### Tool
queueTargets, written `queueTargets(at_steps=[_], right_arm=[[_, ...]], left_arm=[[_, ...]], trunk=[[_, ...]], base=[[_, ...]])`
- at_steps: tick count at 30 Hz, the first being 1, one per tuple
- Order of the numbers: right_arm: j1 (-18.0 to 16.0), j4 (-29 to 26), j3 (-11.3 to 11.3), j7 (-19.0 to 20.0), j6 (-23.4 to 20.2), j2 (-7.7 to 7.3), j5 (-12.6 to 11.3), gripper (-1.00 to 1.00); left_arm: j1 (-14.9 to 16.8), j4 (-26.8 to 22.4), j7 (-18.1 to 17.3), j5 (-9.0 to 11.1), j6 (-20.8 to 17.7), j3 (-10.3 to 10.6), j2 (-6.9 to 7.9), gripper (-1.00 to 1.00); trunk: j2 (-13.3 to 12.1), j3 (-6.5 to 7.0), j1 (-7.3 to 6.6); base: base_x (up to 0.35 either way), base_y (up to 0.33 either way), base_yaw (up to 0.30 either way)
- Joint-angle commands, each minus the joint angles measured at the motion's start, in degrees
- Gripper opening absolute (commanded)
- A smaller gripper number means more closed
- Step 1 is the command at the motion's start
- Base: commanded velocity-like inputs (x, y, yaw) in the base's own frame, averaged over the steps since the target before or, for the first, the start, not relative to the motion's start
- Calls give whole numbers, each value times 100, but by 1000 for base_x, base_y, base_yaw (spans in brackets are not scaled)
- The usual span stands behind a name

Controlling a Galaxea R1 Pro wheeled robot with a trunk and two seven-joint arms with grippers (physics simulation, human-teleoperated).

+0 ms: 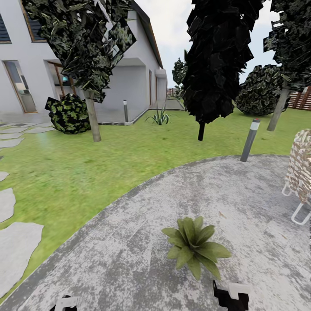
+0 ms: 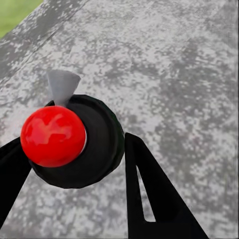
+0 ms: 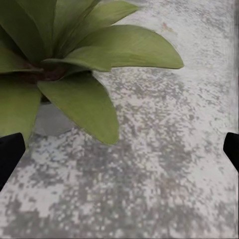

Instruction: Pick up the pesticide atomizer in the garden and spray insectifuge to fully cover both potted plants in the garden.

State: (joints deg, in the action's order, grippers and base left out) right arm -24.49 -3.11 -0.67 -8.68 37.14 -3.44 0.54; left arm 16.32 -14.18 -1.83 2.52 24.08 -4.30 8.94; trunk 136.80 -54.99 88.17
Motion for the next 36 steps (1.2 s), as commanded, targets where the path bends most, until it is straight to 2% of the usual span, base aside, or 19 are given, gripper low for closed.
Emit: queueTargets(at_steps=[1, 26, 36], right_arm=[[-3, 3, -4, -11, 14, 1, 7, 100], [-3, 3, -3, -19, 4, 1, -1, 100], [-3, 3, -3, -20, 4, 1, -1, 100]], left_arm=[[3, 3, -19, 25, 18, -17, -1, -100], [3, 3, -11, 29, 18, -18, 2, -100], [3, 3, -10, 29, 18, -19, 2, -100]], trunk=[[2, -5, -1], [2, -5, -1], [2, -5, -1]], base=[[0, -270, 0], [0, -270, 1], [0, -272, 219]])
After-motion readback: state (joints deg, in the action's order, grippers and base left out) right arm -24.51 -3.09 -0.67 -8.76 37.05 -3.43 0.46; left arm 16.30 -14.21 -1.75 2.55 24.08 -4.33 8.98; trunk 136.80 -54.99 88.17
